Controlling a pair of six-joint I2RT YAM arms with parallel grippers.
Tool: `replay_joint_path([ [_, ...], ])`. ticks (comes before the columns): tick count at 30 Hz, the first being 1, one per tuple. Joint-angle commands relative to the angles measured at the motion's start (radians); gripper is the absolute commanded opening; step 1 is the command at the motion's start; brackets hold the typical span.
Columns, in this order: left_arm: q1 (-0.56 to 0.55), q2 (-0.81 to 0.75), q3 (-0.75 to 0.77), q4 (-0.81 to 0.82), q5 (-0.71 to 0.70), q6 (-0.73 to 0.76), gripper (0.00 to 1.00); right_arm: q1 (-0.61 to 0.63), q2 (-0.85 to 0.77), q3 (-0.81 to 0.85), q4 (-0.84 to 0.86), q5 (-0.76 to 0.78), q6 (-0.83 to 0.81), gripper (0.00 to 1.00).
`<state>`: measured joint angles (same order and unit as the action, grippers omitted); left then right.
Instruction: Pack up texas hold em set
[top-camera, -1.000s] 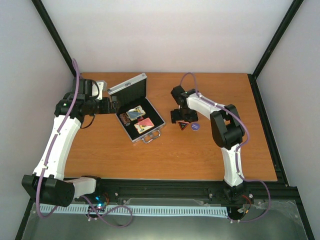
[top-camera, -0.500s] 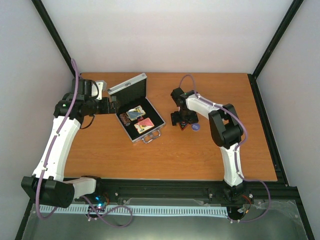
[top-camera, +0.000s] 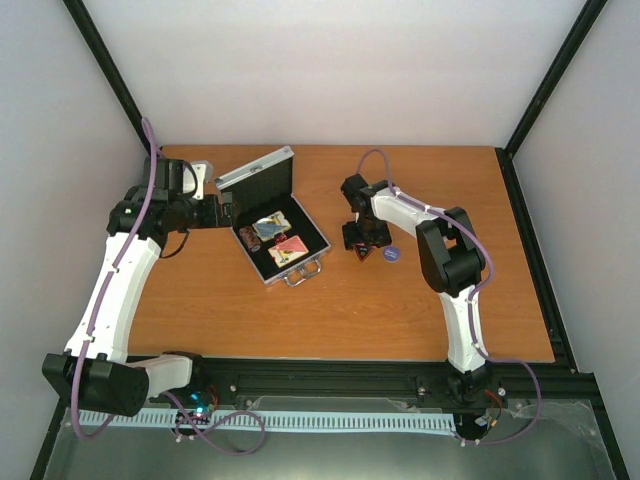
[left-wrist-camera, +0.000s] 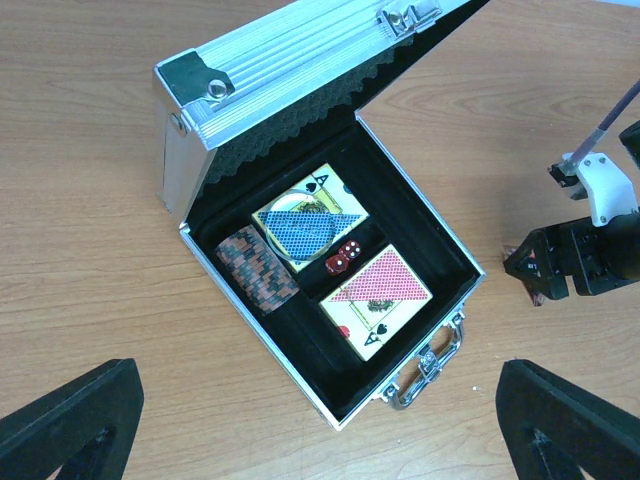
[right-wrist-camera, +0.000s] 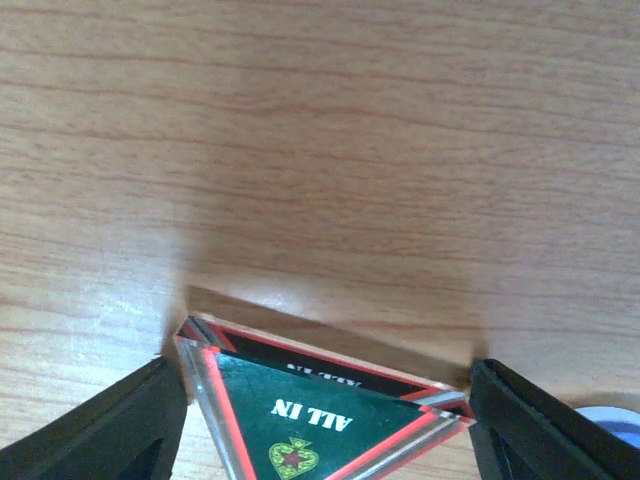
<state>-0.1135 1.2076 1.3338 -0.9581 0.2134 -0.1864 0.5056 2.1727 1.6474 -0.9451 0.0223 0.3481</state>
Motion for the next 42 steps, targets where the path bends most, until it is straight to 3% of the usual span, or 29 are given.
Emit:
replay_joint_path([
  [1,-0.002,-0.015,0.004,0.002,0.002,0.004,1.0,0.004,0.021,-0.019,-0.005,0.018,0.003,0.75],
  [6,-0.002,-0.01,0.008,0.005,0.004,0.004,1.0,0.004,0.015,0.004,-0.012,0.007,0.013,0.65],
  [16,-0.002,-0.008,0.01,0.008,0.007,0.004,1.0,0.007,-0.027,0.12,-0.062,-0.02,0.029,0.57],
  [26,-0.002,0.0,0.014,0.015,0.017,0.001,1.0,0.065,-0.004,0.276,-0.074,-0.134,0.08,0.57],
  [42,-0.002,-0.014,0.011,0.007,0.014,0.001,1.0,0.191,0.241,0.663,-0.032,-0.253,0.169,0.57],
])
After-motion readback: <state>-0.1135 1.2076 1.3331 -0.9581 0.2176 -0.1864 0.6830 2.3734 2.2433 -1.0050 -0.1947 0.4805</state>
